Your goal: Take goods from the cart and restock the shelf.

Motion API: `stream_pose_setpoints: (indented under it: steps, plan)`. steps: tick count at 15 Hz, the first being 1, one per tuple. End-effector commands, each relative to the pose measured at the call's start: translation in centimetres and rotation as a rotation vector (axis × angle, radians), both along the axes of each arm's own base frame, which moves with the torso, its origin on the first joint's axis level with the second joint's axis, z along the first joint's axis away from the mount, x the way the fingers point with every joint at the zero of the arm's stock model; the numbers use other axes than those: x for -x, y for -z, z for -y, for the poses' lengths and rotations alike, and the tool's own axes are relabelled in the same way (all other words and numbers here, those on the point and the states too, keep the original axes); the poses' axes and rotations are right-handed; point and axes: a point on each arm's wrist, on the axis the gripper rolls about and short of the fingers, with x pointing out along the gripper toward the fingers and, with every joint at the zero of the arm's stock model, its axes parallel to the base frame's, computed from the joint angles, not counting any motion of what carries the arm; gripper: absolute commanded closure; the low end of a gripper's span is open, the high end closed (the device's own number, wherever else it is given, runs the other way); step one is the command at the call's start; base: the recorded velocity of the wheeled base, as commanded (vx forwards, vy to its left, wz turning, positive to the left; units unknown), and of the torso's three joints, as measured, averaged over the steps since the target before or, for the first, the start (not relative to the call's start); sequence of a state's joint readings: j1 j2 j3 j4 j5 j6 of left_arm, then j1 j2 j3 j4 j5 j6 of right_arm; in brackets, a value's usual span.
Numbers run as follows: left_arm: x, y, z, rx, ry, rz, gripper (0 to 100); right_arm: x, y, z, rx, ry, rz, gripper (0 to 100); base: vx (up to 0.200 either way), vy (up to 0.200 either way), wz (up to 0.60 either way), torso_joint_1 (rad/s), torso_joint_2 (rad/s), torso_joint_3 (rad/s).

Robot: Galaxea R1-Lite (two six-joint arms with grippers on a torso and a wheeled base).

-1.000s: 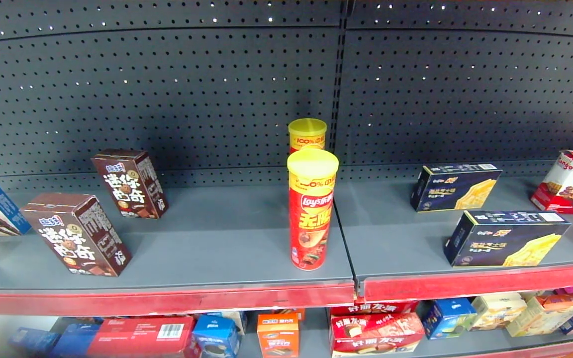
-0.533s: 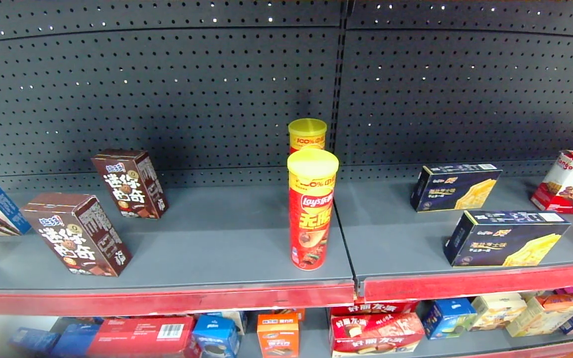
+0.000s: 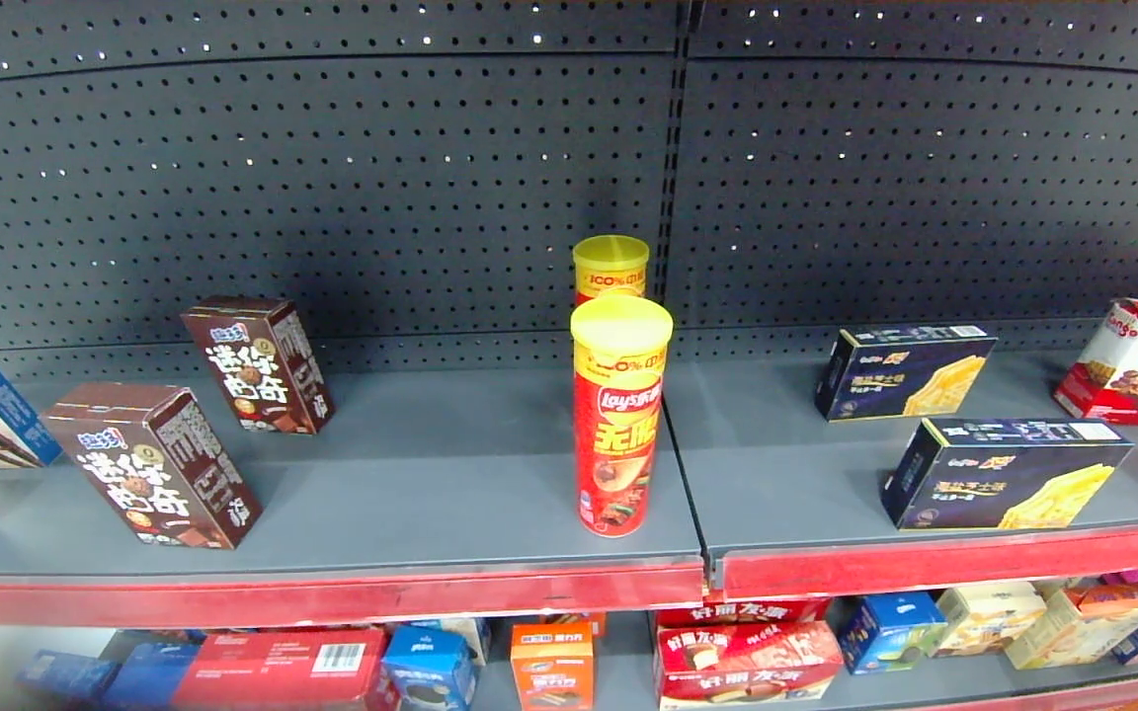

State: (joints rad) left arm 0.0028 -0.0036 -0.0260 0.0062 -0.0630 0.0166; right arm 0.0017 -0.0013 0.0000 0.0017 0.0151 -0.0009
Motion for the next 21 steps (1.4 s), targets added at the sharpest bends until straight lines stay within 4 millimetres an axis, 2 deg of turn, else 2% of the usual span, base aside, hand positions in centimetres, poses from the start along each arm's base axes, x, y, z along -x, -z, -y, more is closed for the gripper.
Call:
stream_pose_setpoints:
  steps: [1, 21]
  plan:
    - [-0.03, -0.01, 0.00, 0.000, 0.000, -0.003, 0, -0.01, 0.00, 0.00, 0.001, 0.000, -0.001, 0, 0.000, 0.000, 0.00, 0.000, 0.00, 0.000]
    - [-0.03, -0.01, 0.01, -0.006, 0.004, -0.003, 0, -0.01, 0.00, 0.00, 0.002, -0.002, -0.001, 0, 0.000, 0.000, 0.00, 0.000, 0.00, 0.000]
